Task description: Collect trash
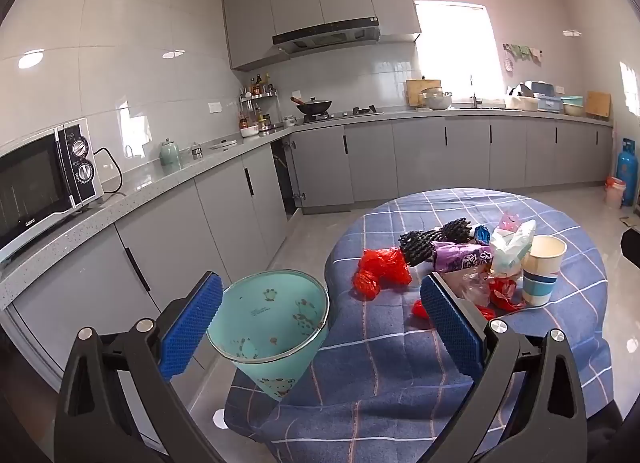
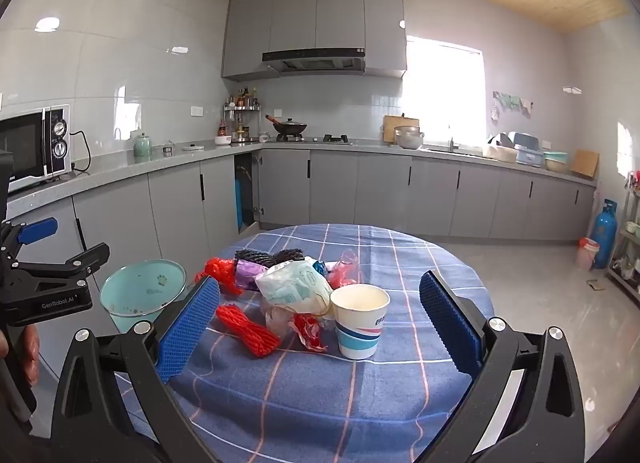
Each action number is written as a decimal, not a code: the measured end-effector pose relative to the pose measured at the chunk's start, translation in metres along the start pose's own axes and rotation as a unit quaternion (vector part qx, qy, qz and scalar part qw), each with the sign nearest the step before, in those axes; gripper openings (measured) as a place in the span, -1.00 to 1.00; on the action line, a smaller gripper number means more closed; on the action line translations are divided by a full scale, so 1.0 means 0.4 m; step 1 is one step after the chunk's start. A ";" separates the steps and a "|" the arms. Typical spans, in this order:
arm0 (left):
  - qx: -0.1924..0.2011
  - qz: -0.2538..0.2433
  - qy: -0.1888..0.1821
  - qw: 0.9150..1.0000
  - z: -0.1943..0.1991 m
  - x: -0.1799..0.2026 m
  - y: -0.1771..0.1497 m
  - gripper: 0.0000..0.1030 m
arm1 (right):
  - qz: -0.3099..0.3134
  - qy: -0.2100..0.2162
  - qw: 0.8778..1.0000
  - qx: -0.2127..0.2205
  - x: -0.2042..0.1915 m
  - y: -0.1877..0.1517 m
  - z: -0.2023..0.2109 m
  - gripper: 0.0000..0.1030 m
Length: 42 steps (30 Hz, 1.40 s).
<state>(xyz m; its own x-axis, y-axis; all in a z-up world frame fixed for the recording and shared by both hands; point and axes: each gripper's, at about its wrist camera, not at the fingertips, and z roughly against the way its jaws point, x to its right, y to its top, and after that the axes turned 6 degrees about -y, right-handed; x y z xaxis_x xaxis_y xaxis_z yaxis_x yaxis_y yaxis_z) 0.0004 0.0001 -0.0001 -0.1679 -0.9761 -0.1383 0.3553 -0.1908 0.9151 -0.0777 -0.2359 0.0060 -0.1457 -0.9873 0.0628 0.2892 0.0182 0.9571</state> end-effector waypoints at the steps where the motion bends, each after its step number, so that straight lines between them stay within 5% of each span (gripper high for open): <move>1: 0.000 -0.001 0.000 1.000 -0.001 0.001 0.000 0.89 | 0.000 0.000 1.000 0.000 0.000 0.000 0.000 0.91; 42: 0.007 0.004 0.004 1.000 0.003 -0.011 0.003 0.89 | -0.015 -0.009 1.000 -0.012 0.016 -0.011 -0.022 0.91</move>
<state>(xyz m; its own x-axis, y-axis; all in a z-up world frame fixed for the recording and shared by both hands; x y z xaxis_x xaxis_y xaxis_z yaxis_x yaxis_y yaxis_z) 0.0003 0.0044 0.0021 -0.1583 -0.9784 -0.1329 0.3440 -0.1808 0.9214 -0.0716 -0.2438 -0.0003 -0.1708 -0.9845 0.0397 0.3076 -0.0150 0.9514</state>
